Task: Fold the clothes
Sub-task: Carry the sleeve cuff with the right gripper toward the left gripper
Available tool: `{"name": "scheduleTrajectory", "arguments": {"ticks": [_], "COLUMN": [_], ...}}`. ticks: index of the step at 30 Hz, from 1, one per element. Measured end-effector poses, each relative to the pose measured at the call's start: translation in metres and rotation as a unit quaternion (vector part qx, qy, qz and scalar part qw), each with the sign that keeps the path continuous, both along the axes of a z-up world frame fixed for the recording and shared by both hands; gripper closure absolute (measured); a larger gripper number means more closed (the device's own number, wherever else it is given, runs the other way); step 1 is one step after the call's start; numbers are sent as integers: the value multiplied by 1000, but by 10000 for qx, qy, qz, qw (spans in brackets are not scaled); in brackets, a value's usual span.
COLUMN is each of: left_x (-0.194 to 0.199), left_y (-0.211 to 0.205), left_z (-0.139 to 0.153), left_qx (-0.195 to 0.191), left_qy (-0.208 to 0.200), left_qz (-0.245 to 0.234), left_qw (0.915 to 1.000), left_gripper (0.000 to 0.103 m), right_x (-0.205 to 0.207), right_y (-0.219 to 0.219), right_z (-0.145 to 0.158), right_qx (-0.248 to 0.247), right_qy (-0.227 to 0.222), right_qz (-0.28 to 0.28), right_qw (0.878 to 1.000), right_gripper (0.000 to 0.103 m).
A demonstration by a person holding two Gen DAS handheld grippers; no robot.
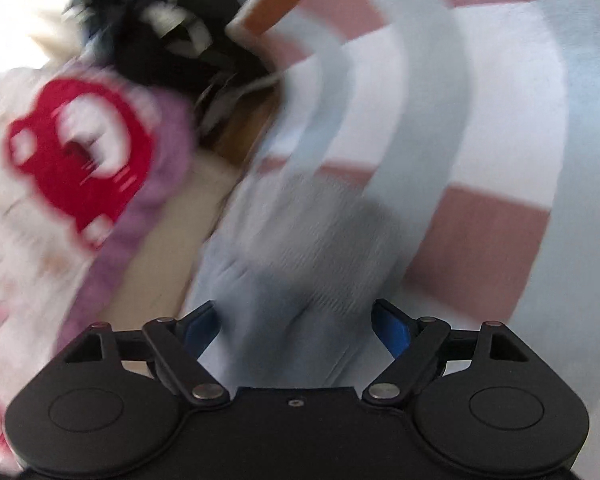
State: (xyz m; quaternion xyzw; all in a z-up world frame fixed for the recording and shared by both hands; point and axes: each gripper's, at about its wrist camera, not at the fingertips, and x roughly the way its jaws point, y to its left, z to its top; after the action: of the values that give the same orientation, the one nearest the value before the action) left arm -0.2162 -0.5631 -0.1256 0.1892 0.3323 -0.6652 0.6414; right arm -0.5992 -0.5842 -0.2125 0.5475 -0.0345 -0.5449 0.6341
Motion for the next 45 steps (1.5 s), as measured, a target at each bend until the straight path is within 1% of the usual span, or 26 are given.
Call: {"name": "scheduleTrajectory", "arguments": {"ticks": [2, 3, 4, 5, 6, 7, 8, 9, 11, 13, 15, 17, 19, 21, 24, 26, 27, 30, 31, 34, 37, 40, 42, 43, 44, 45], "left_x": [-13, -18, -21, -23, -23, -23, -27, -36, -56, -72, -71, -51, -22, 6, 51, 80, 94, 132, 140, 160, 188, 219, 237, 246, 254, 259], "left_y": [-6, -11, -18, -25, -32, -38, -43, -45, -49, -51, -50, -38, -15, 8, 44, 67, 81, 121, 133, 161, 180, 214, 231, 240, 248, 252], "left_z": [-2, -6, -14, -24, -34, -45, -55, -57, -57, -55, -51, -37, -13, 11, 35, 50, 56, 71, 74, 69, 47, 30, 15, 8, 0, -12], "left_qx": [-41, 17, 216, 418, 582, 753, 946, 1002, 1069, 1187, 1247, 1105, 673, 383, 488, 608, 552, 274, 145, -296, -44, -41, -164, -228, -292, -314], "left_qy": [186, 287, 467, 706, 990, 1233, 1307, 1061, 480, 43, 166, 822, 1271, 1229, 766, 394, 409, 612, 557, 145, 117, 385, 679, 828, 977, 1131], "left_qz": [-315, -438, -503, -532, -521, -459, -390, -420, -508, -533, -451, -334, -144, 197, 997, 1536, 1677, 1869, 1789, 1541, 1781, 2053, 2241, 2333, 2424, 2614], "left_qw": [9993, 9986, 9974, 9952, 9920, 9884, 9861, 9884, 9918, 9915, 9910, 9899, 9895, 9915, 9909, 9855, 9834, 9801, 9822, 9875, 9839, 9779, 9721, 9686, 9648, 9581], "left_gripper": [65, 65, 65, 67, 67, 66, 66, 68, 68, 67, 67, 64, 61, 58, 58, 58, 58, 58, 58, 58, 58, 58, 58, 58, 60, 60], "right_x": [-2, -5, -10, -14, -14, -12, -8, -3, 2, 4, 13, 30, 53, 79, 128, 160, 178, 230, 247, 315, 373, 411, 434, 445, 454, 462], "right_y": [-5, -6, -5, -2, 4, 10, 16, 19, 18, 14, 12, 13, 17, 21, 31, 39, 42, 47, 48, 62, 81, 107, 129, 142, 144, 144], "right_z": [-10, -15, -17, -14, -3, 9, 22, 33, 44, 53, 65, 85, 111, 136, 171, 190, 199, 214, 217, 201, 163, 127, 115, 110, 99, 86], "right_qx": [-454, -511, -567, -699, -893, -1105, -1290, -1381, -1394, -1334, -1366, -1500, -1680, -1856, -2021, -2029, -2047, -1922, -1850, -1547, -1241, -1061, -1282, -1556, -1411, -1156], "right_qy": [-451, -826, -1189, -1364, -1256, -955, -565, -181, 300, 410, 469, 706, 1074, 1427, 1895, 1941, 1840, 1101, 806, 937, 1188, 1154, 1338, 1552, 1647, 1704], "right_qz": [-140, -214, -258, -256, -194, -71, 93, 279, 521, 683, 797, 987, 1264, 1572, 2028, 2215, 2326, 2876, 3091, 3287, 3166, 3042, 3296, 3470, 3797, 4153], "right_qw": [9979, 9950, 9909, 9879, 9879, 9892, 9900, 9899, 9884, 9879, 9863, 9812, 9717, 9594, 9392, 9339, 9328, 9318, 9294, 9269, 9329, 9396, 9257, 9118, 8993, 8861], "right_gripper": [27, 58, 67, 69, 71, 71, 71, 71, 72, 72, 72, 72, 72, 72, 72, 72, 72, 75, 78, 79, 81, 81, 82, 82, 81, 73]}}
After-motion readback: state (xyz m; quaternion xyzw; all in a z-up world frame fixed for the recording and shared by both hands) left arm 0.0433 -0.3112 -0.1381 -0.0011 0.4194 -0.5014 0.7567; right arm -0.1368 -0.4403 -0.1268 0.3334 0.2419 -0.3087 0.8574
